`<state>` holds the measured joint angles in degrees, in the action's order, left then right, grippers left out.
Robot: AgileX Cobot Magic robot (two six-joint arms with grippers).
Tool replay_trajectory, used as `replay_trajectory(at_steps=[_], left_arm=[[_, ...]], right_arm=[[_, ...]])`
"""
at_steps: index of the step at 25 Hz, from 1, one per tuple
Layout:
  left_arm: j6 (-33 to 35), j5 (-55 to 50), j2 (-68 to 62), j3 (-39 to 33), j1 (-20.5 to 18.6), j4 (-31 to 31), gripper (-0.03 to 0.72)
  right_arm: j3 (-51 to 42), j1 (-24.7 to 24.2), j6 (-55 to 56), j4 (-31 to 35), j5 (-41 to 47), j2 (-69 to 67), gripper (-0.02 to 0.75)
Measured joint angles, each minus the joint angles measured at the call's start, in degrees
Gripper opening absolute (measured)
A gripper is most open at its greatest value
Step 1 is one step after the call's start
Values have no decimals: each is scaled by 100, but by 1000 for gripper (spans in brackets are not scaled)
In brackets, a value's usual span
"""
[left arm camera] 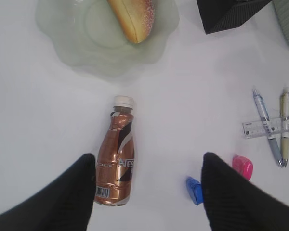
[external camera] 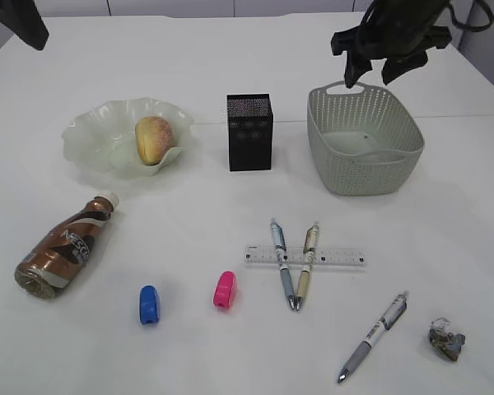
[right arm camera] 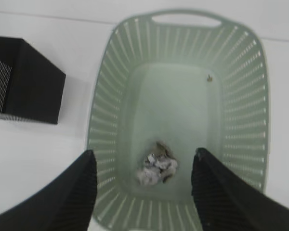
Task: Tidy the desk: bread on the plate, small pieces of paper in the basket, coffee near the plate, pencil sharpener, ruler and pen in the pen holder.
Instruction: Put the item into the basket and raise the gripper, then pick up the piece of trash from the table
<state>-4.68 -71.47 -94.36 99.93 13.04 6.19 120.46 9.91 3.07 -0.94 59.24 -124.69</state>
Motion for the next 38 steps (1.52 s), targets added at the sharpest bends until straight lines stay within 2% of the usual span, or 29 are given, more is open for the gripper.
replay_trajectory(at_steps=[3, 5, 14, 17, 25, 32, 38], left_arm=[[0, 0, 0, 0, 0, 0, 497], [0, 0, 0, 0, 0, 0, 497], [0, 0, 176, 0, 0, -10, 497], [0, -4, 300, 0, 0, -10, 497], [0, -26, 488, 0, 0, -10, 497], [0, -30, 502, 0, 0, 109, 497], [0, -30, 502, 0, 0, 230, 497]], right_arm=[[214, 0, 0, 0, 837, 85, 488], [406, 0, 0, 0, 1085, 134, 488], [569, 0, -154, 0, 1243, 543, 487], [289, 0, -154, 0, 1243, 964, 487], [-1969, 0, -105, 252, 1243, 2502, 487], [-4254, 0, 257, 94, 1218, 3970, 486], [-5961, 0, 338, -7, 588, 4714, 486]])
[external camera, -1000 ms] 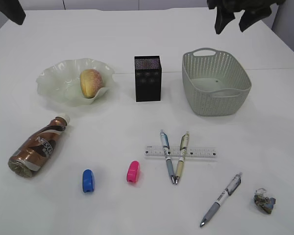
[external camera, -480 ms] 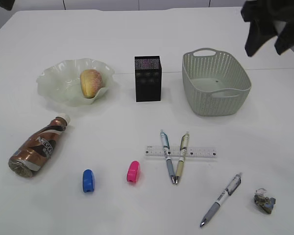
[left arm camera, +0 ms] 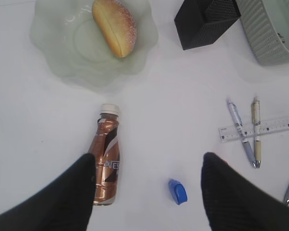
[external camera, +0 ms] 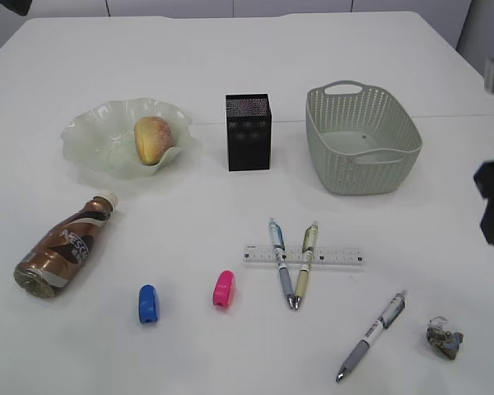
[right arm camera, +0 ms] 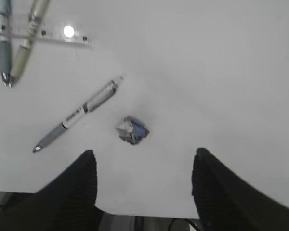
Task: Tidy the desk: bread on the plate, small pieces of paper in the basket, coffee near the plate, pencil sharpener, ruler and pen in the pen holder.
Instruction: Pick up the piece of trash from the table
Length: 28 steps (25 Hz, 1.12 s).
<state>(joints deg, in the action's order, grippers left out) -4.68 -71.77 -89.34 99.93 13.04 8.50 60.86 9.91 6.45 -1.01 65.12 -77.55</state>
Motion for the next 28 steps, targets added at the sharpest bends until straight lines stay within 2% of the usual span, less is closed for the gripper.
replay_trajectory(at_steps=[4, 13, 20, 28], left_arm=[[0, -9, 0, 0, 0, 47, 497], [0, -9, 9, 0, 0, 149, 497], [0, -9, 9, 0, 0, 359, 497], [0, -9, 9, 0, 0, 381, 497]], right_arm=[[-606, 0, 0, -170, -316, -35, 486], [-1025, 0, 4, -177, -1212, -438, 486], [-1389, 0, 13, 231, -1717, -872, 486], [-1410, 0, -158, 572, -1882, -1312, 486]])
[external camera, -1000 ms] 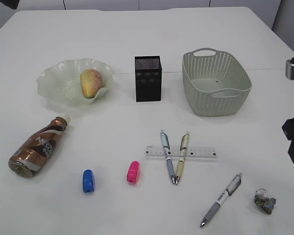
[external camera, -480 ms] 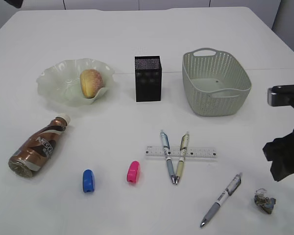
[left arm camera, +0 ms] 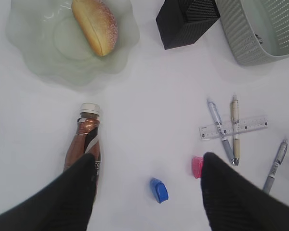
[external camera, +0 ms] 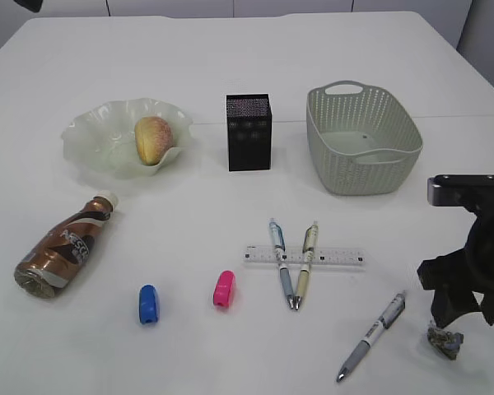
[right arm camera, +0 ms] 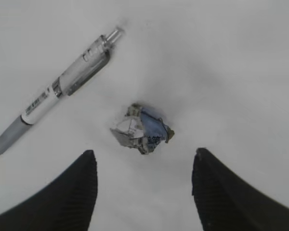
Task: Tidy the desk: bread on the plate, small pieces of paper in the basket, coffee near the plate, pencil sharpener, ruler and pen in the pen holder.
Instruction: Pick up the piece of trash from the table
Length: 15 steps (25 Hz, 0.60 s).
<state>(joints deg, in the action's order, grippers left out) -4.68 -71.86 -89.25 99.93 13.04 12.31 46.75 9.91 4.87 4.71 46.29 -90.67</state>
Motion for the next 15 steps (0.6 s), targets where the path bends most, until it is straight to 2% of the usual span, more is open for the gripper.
replay_trajectory(at_steps=[6, 15], left_arm=[[0, 0, 0, 0, 0, 17, 497], [0, 0, 0, 0, 0, 40, 497]], right_arm=[[0, 0, -36, 35, -144, -354, 477], [0, 309, -36, 47, -349, -723, 476]])
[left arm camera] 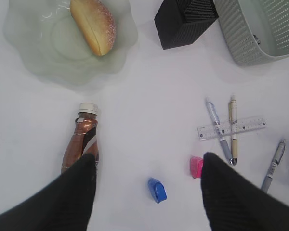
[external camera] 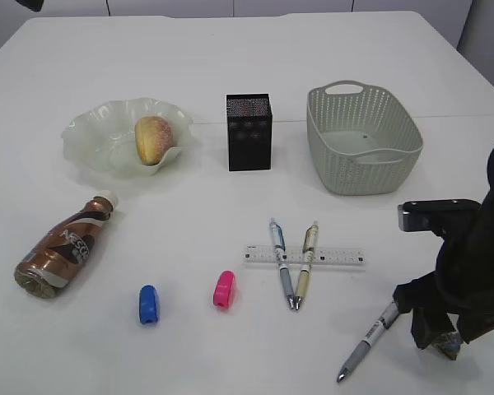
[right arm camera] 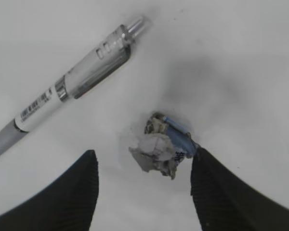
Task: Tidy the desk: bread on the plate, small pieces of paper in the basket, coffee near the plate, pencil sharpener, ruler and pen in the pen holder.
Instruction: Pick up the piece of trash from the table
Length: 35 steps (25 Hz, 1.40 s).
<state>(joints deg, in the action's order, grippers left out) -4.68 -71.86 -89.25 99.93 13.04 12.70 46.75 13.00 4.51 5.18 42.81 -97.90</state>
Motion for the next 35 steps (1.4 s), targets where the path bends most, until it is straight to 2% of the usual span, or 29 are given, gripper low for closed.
replay_trajectory(at_steps=[13, 35], left_arm=[[-10, 0, 0, 0, 0, 0, 497], [-10, 0, 0, 0, 0, 0, 497]], right_arm=[[0, 9, 93, -227, -286, -123, 475], [0, 9, 530, -476, -115, -344, 475]])
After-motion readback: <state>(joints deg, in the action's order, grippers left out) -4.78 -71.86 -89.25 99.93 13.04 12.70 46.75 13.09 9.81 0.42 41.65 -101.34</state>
